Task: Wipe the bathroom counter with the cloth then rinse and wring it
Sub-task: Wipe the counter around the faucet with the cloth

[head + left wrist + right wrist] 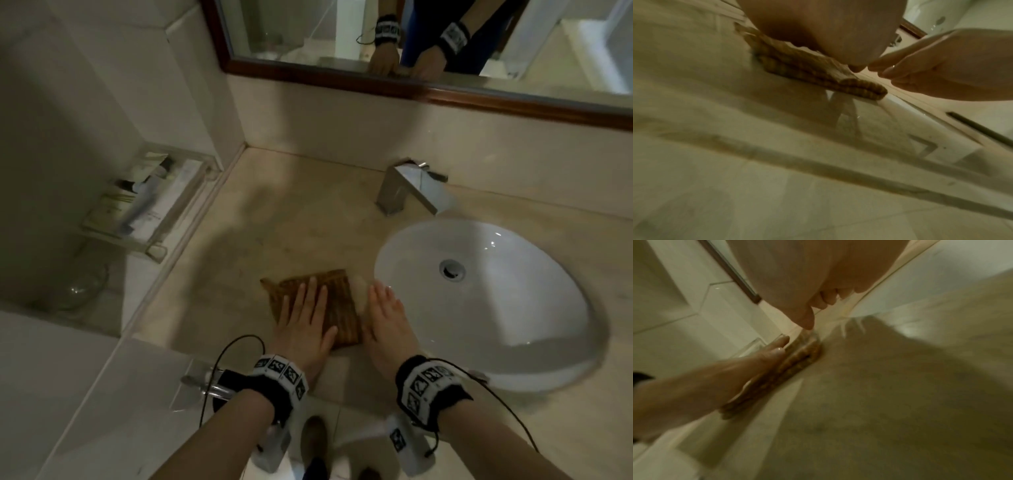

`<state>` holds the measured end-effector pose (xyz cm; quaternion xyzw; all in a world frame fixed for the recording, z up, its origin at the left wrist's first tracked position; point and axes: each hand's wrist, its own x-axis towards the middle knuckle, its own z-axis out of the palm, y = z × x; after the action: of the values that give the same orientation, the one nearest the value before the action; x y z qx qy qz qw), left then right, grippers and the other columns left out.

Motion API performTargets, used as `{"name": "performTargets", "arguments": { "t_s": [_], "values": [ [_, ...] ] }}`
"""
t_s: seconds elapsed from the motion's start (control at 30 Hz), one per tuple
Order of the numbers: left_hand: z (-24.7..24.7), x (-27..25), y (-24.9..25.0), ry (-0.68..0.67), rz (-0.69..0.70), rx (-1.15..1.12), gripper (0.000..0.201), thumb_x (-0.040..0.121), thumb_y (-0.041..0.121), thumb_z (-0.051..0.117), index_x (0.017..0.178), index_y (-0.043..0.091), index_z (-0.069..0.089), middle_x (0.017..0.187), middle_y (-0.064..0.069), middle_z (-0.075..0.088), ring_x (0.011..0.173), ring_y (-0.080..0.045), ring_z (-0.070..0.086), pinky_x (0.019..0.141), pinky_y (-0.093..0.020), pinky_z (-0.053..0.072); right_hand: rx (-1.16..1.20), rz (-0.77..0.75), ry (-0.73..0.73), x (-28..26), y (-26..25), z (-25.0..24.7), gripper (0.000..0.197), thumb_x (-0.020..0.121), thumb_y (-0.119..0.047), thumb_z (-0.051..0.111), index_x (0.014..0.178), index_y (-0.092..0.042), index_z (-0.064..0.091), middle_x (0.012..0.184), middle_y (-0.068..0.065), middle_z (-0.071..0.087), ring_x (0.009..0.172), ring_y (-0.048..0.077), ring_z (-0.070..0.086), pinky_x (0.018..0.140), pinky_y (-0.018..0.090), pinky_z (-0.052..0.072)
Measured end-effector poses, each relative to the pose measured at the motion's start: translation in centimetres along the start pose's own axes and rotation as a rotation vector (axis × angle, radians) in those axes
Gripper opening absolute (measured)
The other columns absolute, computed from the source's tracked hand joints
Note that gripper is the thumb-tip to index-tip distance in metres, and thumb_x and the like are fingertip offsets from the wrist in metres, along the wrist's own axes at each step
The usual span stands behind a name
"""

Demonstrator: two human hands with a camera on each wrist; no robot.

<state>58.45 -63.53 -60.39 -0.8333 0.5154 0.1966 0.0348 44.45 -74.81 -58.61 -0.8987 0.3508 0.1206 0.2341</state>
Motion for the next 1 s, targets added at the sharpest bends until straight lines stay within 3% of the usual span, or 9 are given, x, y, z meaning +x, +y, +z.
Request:
{"name": "performTargets", "arguments": {
  "t_s": [0.07, 0.13, 0.37, 0.63, 0.77, 0.83, 0.9, 0.93, 1.0],
  "values": [
    [0.5, 0.9, 1.6, -0.019, 0.000, 0.005, 0.071, 0.096, 0.057, 0.015, 0.147, 0.025, -0.023, 0.150, 0.002, -0.036, 0.142, -0.019, -0.028, 0.115, -0.044, -0.016, 0.011, 0.073, -0.079, -0.6, 1.7, 0.9, 0.067, 0.102, -0.030, 0.027, 0.150, -0.009, -0.014, 0.158, 0.010, -0.021, 0.147, 0.025, -0.015, 0.117, 0.035, -0.008],
    [0.9, 1.3, 2.4, 0.002, -0.050, 0.000, 0.071, 0.095, 0.058, 0.015, 0.145, 0.028, -0.025, 0.149, 0.003, -0.037, 0.140, -0.018, -0.031, 0.115, -0.047, -0.016, 0.032, 0.054, -0.099, -0.3, 2.6, 1.5, 0.068, 0.102, -0.034, 0.025, 0.150, -0.010, -0.016, 0.158, 0.008, -0.022, 0.147, 0.024, -0.014, 0.118, 0.037, -0.006],
    [2.3, -2.4, 4.1, -0.099, 0.026, 0.044, 0.072, 0.087, 0.062, 0.003, 0.145, 0.031, -0.028, 0.150, 0.005, -0.040, 0.140, -0.019, -0.033, 0.115, -0.048, -0.017, 0.100, -0.006, -0.142, -0.3, 3.3, 1.1, 0.069, 0.102, -0.026, 0.030, 0.149, -0.010, -0.018, 0.158, 0.007, -0.022, 0.147, 0.025, -0.012, 0.119, 0.037, -0.004],
    [-2.4, 11.1, 1.4, -0.029, 0.029, 0.060, 0.071, 0.096, 0.059, 0.018, 0.150, 0.029, -0.018, 0.156, 0.004, -0.029, 0.145, -0.021, -0.021, 0.116, -0.049, -0.011, 0.134, -0.014, -0.116, -0.3, 3.7, 1.6, 0.075, 0.097, -0.031, 0.031, 0.148, -0.014, -0.022, 0.156, 0.002, -0.028, 0.146, 0.020, -0.017, 0.119, 0.034, -0.007],
    [-0.1, 5.1, 2.2, -0.051, 0.103, 0.090, 0.073, 0.091, 0.062, 0.010, 0.148, 0.028, -0.020, 0.154, 0.003, -0.029, 0.147, -0.025, -0.016, 0.115, -0.050, -0.013, 0.128, 0.002, -0.135, -0.4, 3.5, 1.3, 0.076, 0.096, -0.029, 0.032, 0.149, -0.014, -0.022, 0.156, 0.003, -0.027, 0.146, 0.021, -0.016, 0.119, 0.035, -0.008],
    [2.1, 0.4, 2.1, -0.022, 0.133, 0.116, 0.076, 0.089, 0.060, 0.021, 0.153, 0.024, 0.002, 0.160, 0.000, -0.007, 0.148, -0.027, 0.004, 0.115, -0.050, -0.002, 0.129, -0.003, -0.155, -0.2, 3.5, 1.1, 0.077, 0.096, -0.027, 0.031, 0.148, -0.013, -0.023, 0.156, 0.003, -0.027, 0.147, 0.022, -0.016, 0.119, 0.036, -0.007],
    [3.1, -2.1, 1.9, -0.080, 0.110, 0.103, 0.077, 0.088, 0.060, 0.031, 0.153, 0.022, 0.017, 0.160, -0.002, 0.010, 0.145, -0.027, 0.015, 0.112, -0.050, 0.006, 0.131, -0.014, -0.174, -0.3, 3.5, 1.1, 0.078, 0.095, -0.026, 0.032, 0.147, -0.014, -0.025, 0.156, 0.002, -0.028, 0.147, 0.022, -0.016, 0.119, 0.036, -0.006],
    [3.0, -2.1, 1.9, -0.105, 0.093, 0.100, 0.076, 0.088, 0.060, 0.031, 0.153, 0.024, 0.016, 0.161, -0.002, 0.007, 0.145, -0.026, 0.013, 0.113, -0.050, 0.005, 0.135, -0.019, -0.169, -0.4, 3.6, 1.1, 0.078, 0.094, -0.028, 0.031, 0.147, -0.014, -0.025, 0.156, 0.002, -0.028, 0.147, 0.022, -0.016, 0.119, 0.035, -0.007],
    [1.5, 0.4, 1.8, -0.082, 0.097, 0.107, 0.074, 0.091, 0.061, 0.020, 0.152, 0.029, -0.004, 0.158, 0.004, -0.016, 0.147, -0.024, -0.005, 0.116, -0.048, -0.006, 0.150, -0.020, -0.159, -0.4, 3.7, 1.0, 0.076, 0.095, -0.032, 0.027, 0.145, -0.014, -0.027, 0.156, 0.002, -0.028, 0.147, 0.021, -0.016, 0.117, 0.032, -0.008]
  ]
}}
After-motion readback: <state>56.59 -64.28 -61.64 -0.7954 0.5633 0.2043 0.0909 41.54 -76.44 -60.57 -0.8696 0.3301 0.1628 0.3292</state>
